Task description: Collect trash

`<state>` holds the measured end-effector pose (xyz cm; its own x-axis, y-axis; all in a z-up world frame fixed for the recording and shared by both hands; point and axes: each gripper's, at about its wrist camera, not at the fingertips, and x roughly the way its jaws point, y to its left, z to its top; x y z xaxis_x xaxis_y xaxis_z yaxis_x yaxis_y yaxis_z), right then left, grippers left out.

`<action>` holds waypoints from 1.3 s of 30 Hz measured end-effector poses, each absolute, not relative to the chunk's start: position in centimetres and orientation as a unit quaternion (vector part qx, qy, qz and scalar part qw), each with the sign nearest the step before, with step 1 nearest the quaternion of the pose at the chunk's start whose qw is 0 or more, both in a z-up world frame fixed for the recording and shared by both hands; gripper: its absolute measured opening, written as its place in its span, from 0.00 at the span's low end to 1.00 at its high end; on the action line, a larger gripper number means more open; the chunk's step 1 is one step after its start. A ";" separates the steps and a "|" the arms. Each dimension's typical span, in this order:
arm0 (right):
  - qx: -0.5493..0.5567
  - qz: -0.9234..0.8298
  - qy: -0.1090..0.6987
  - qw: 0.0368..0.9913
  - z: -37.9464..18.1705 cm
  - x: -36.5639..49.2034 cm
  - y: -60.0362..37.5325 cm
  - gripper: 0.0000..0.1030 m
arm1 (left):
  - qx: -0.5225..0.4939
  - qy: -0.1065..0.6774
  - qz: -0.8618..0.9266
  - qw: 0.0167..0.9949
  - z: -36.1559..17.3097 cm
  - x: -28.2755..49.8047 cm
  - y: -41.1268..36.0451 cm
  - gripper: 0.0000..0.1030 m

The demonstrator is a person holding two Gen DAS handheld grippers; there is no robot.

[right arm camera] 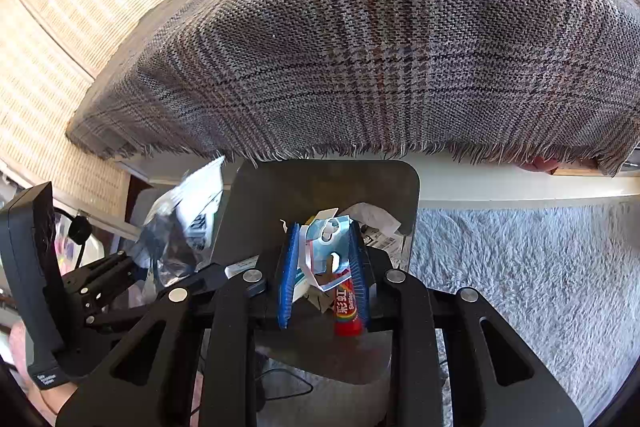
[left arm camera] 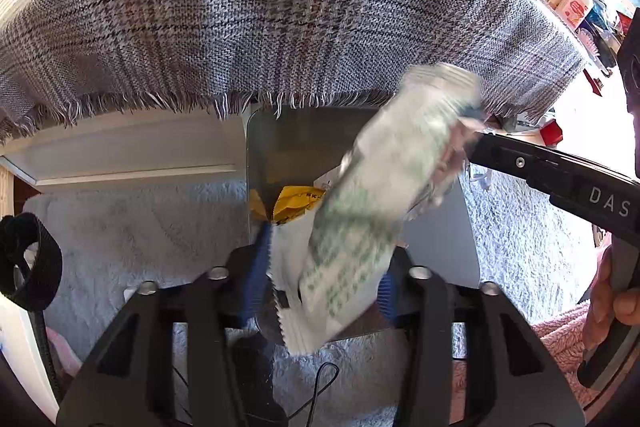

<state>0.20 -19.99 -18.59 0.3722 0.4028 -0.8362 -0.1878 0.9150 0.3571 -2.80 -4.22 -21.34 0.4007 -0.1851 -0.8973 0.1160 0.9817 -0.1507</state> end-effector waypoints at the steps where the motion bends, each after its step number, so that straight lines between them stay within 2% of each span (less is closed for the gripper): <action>1: 0.103 0.178 0.531 0.822 -18.6 0.3 -20.1 0.29 | -0.032 0.538 -0.091 0.837 -21.3 -2.8 -4.3 0.51; 2: 0.105 0.177 0.531 0.822 -18.6 0.4 -20.2 0.32 | -0.031 0.537 -0.089 0.838 -21.2 -2.7 -4.4 0.51; 3: 0.107 0.176 0.531 0.822 -18.5 0.4 -20.3 0.45 | -0.031 0.537 -0.088 0.838 -21.0 -2.6 -4.2 0.53; 4: 0.109 0.174 0.530 0.823 -18.5 0.4 -20.4 0.53 | -0.031 0.536 -0.087 0.839 -21.0 -2.6 -4.2 0.56; 6: 0.107 0.171 0.528 0.825 -18.3 0.5 -20.4 0.54 | -0.031 0.535 -0.083 0.840 -20.8 -2.6 -4.0 0.61; 7: 0.108 0.169 0.526 0.826 -18.1 0.5 -20.5 0.59 | -0.030 0.535 -0.080 0.841 -20.7 -2.6 -3.9 0.66; 9: 0.108 0.164 0.521 0.831 -17.7 0.5 -20.6 0.71 | -0.024 0.532 -0.073 0.843 -20.2 -2.6 -3.6 0.76; 11: 0.101 0.159 0.513 0.838 -17.0 0.4 -20.5 0.86 | -0.019 0.523 -0.067 0.849 -19.4 -2.6 -3.4 0.91; 12: 0.096 0.155 0.508 0.842 -16.6 0.4 -20.5 0.89 | -0.016 0.519 -0.067 0.852 -19.0 -2.8 -3.2 0.92; 13: 0.091 0.151 0.504 0.845 -16.1 0.4 -20.4 0.98 | -0.014 0.515 -0.066 0.854 -18.4 -2.7 -3.1 0.92; 17: 0.091 0.144 0.470 0.866 -12.7 0.6 -21.6 0.97 | -0.022 0.501 -0.066 0.863 -15.5 -2.1 -2.6 0.92; 22: 0.074 0.130 0.408 0.901 -6.7 0.7 -23.7 0.97 | -0.015 0.439 -0.042 0.898 -8.9 -1.4 -1.1 0.92; 26: 0.034 0.098 0.382 0.918 -4.0 0.9 -25.3 0.97 | -0.010 0.391 -0.025 0.920 -4.6 -1.3 0.1 0.92; 30: 0.054 0.071 0.355 0.930 -2.8 1.0 -27.7 0.97 | -0.010 0.353 -0.007 0.936 -1.2 -1.4 1.3 0.92; 34: 0.090 0.058 0.301 0.948 -1.8 0.4 -29.5 0.97 | -0.004 0.317 0.017 0.948 0.6 -1.4 2.4 0.92; 39: 0.085 0.046 0.246 0.965 -1.3 -0.8 -29.8 0.97 | -0.012 0.290 0.023 0.957 0.6 -1.7 2.7 0.92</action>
<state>-0.81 -29.83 -1.25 0.8751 0.1302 -0.4661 -0.0468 0.9814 0.1864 -1.69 2.75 0.58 0.8306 0.0375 -0.5556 -0.0515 0.9986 -0.0097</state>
